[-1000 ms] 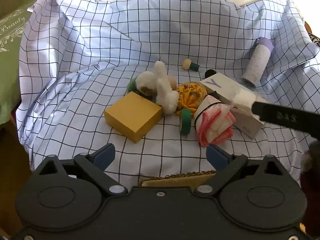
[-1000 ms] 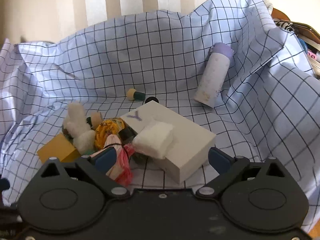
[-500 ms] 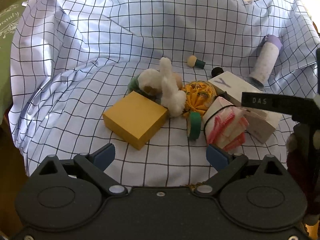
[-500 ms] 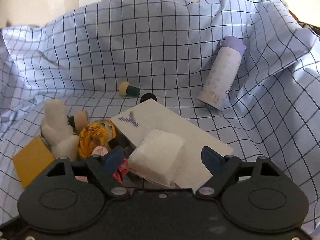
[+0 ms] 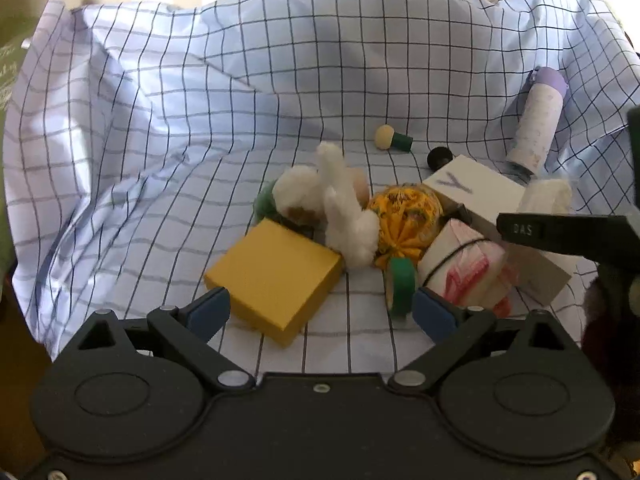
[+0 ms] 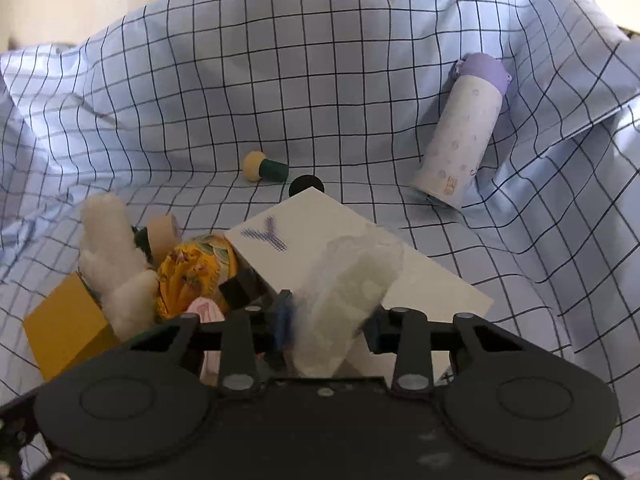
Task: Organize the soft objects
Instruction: 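Close the right gripper on the white pad while the left gripper grasps the white bunny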
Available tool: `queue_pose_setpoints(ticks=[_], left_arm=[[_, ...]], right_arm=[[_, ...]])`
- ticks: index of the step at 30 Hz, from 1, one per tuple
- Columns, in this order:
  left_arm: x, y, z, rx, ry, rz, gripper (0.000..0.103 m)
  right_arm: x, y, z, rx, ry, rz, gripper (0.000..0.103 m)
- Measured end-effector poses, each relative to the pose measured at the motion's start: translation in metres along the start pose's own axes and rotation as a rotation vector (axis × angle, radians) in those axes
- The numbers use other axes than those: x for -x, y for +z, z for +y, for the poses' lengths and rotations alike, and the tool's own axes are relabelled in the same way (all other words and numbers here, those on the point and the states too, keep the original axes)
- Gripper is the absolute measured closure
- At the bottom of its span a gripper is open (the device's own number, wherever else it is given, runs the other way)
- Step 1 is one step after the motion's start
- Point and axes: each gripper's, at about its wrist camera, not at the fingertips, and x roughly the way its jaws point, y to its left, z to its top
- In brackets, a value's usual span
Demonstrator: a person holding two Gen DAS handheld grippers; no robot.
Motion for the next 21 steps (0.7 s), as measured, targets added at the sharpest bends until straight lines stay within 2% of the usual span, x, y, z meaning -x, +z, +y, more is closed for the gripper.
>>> queue_pose_setpoints(ticks=[6, 8, 10, 12, 15, 18, 21], left_arm=[[-0.015, 0.019, -0.003, -0.037, -0.017, -0.024, 0.008], [-0.022, 0.025, -0.004, -0.046, -0.028, -0.024, 0.011], [-0.03, 0.031, -0.005, -0.052, -0.041, -0.024, 0.018], [-0.038, 0.037, -0.008, -0.054, -0.051, -0.022, 0.018], [-0.052, 0.044, -0.01, -0.048, -0.061, -0.005, 0.02], [-0.066, 0.048, -0.013, -0.049, -0.074, 0.029, 0.031], [-0.078, 0.048, -0.02, -0.08, -0.065, 0.054, 0.031]], right_arm=[[0.009, 0.004, -0.011, -0.047, 0.038, -0.048, 0.068], [0.011, 0.005, -0.016, -0.065, 0.052, -0.058, 0.068], [0.013, 0.006, -0.019, -0.073, 0.055, -0.064, 0.068], [0.015, 0.006, -0.021, -0.076, 0.055, -0.069, 0.068], [0.017, 0.005, -0.023, -0.078, 0.061, -0.07, 0.068], [0.019, 0.003, -0.022, -0.079, 0.064, -0.071, 0.068], [0.019, 0.001, -0.024, -0.085, 0.068, -0.066, 0.068]])
